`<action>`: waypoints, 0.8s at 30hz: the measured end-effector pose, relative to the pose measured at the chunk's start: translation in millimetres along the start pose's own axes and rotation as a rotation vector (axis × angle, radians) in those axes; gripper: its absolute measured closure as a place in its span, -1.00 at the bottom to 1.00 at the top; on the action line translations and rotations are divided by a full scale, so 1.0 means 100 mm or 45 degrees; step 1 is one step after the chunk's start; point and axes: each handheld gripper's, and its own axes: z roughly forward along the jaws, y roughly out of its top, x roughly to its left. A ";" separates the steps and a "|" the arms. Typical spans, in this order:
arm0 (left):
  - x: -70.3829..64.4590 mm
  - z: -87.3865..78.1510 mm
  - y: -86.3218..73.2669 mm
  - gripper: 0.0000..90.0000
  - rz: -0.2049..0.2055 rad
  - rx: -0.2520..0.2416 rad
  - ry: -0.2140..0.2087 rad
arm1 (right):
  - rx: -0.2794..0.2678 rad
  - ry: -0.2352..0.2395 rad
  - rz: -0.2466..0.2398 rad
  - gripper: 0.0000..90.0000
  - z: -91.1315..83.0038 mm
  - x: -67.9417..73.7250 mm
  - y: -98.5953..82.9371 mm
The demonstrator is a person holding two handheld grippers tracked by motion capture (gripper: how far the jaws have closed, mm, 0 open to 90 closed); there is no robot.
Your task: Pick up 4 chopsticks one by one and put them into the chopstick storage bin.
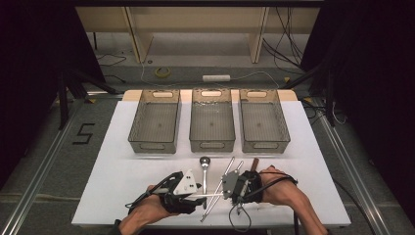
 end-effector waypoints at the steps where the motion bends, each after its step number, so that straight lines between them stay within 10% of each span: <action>1: 0.00 0.00 0.00 0.27 0.009 0.007 -0.006 | 0.004 0.000 -0.020 0.90 0.00 0.00 0.01; 24: -0.11 0.07 -0.05 0.88 0.167 0.062 -0.140 | 0.043 0.042 -0.092 0.87 0.07 0.03 0.04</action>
